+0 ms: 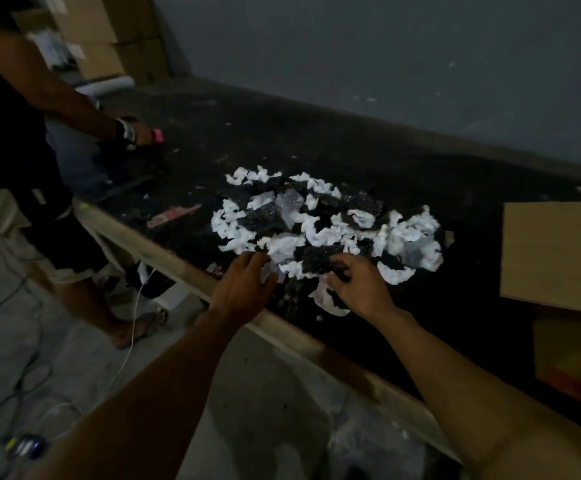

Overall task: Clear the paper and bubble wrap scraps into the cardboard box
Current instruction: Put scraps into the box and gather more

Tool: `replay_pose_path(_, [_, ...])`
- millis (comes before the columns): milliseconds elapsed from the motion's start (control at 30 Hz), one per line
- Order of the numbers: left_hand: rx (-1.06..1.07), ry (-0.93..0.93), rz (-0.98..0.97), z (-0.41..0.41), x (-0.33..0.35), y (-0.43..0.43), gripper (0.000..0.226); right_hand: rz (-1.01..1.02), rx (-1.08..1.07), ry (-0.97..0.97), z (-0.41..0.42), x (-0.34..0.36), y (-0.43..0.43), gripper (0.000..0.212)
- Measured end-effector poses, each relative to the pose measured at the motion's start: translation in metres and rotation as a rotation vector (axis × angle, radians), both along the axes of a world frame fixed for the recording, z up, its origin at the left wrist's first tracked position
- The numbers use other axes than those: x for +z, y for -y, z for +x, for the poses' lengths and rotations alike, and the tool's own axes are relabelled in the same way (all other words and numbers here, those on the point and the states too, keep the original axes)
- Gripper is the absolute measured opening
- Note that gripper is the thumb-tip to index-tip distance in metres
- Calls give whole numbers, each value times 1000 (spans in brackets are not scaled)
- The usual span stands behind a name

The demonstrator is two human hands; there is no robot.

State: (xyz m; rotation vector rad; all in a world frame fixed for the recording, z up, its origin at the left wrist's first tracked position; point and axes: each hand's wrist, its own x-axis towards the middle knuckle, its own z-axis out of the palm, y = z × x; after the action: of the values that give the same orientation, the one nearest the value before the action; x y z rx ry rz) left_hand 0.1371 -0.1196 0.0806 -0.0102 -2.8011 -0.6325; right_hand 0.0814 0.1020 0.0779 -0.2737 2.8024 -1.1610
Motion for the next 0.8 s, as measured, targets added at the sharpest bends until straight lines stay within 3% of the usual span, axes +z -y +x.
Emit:
replay_pose_path(200, [-28, 92, 11, -11, -49, 21, 44, 140, 23, -54, -8, -46, 20, 40])
replay_pose_path(367, [-73, 59, -9, -41, -67, 13, 47, 306, -54, -105, -37, -66, 24, 66])
replay_pose_path(600, [-272, 238, -202, -109, -92, 18, 80, 562, 154, -169, -72, -99, 14, 92])
replay_pose_path(700, [-328, 310, -329, -128, -105, 21, 82, 538, 175, -229, -81, -108, 9, 80])
replay_pose_path(800, [-436, 249, -277, -136, -119, 21, 63, 350, 100, -291, -79, -124, 10, 56])
